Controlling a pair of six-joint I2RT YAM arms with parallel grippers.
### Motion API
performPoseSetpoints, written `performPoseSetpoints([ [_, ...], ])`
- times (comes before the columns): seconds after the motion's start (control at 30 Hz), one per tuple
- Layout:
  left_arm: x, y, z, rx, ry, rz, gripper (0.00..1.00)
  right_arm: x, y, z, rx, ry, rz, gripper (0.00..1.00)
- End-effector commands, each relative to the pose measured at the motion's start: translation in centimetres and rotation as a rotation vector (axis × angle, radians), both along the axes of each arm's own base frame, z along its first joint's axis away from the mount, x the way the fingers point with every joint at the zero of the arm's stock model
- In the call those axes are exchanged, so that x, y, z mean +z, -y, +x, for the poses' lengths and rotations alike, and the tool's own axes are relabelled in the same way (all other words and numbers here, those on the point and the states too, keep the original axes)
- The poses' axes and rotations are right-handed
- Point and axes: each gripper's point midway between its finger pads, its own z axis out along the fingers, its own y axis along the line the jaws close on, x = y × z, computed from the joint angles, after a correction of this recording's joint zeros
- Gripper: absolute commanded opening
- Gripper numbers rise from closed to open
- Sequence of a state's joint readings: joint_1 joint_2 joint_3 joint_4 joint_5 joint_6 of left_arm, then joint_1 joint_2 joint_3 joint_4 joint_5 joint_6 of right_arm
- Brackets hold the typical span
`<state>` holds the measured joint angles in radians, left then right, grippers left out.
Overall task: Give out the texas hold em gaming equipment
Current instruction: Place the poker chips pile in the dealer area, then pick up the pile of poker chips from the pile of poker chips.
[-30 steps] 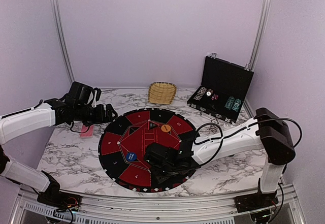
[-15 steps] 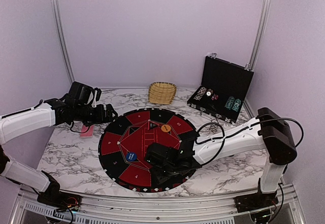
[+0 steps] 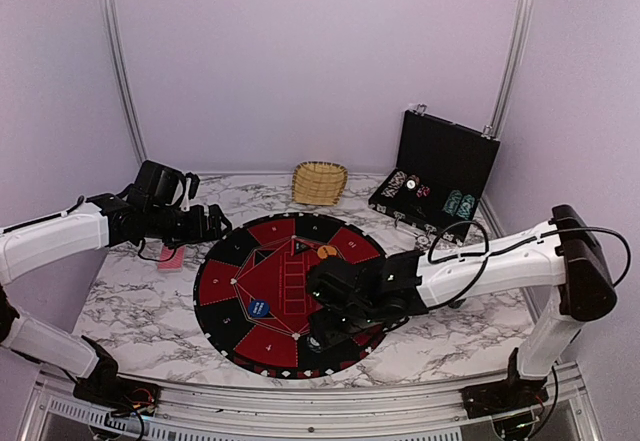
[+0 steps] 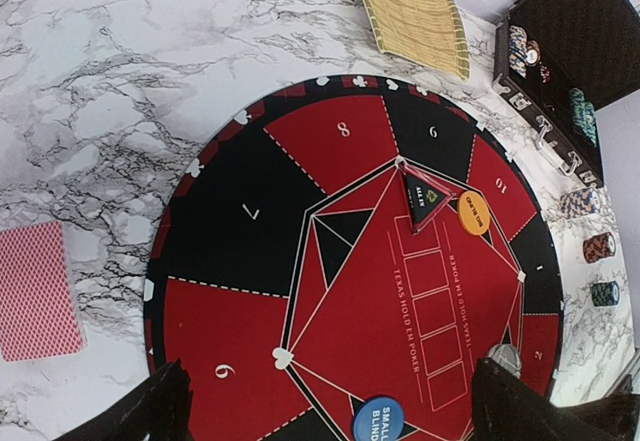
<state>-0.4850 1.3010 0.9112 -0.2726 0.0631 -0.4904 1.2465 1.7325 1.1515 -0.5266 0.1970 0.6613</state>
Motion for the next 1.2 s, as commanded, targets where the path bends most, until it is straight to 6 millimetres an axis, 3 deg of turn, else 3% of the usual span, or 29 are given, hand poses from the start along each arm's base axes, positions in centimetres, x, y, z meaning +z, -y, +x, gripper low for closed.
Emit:
performPoseSetpoints([
  [0.0, 0.9, 0.0, 0.1, -0.002, 0.027, -0.023, 0.99, 2.2, 3.7, 2.9, -0.144, 0.013, 0.031, 0.66],
  [0.2, 1.2, 0.0, 0.1, -0.006, 0.031, -0.025, 0.99, 2.8, 11.1, 6.4, -0.363, 0.027, 0.013, 0.67],
  [0.43, 1.2, 0.2, 0.1, -0.011, 0.031, -0.028, 0.99, 2.5, 19.8, 8.7, -0.611, 0.013, 0.014, 0.67],
  [0.53, 1.3, 0.3, 0.2, -0.013, 0.030, -0.030, 0.99, 2.6, 22.5, 9.1, -0.692, 0.024, -0.009, 0.67],
  [0.83, 1.3, 0.2, 0.2, -0.014, 0.030, -0.028, 0.99, 1.8, 28.6, 9.5, -0.879, 0.000, -0.073, 0.68],
  [1.17, 1.1, 0.1, 0.3, -0.011, 0.027, -0.026, 0.99, 0.1, 30.9, 10.2, -0.953, -0.008, -0.055, 0.68],
])
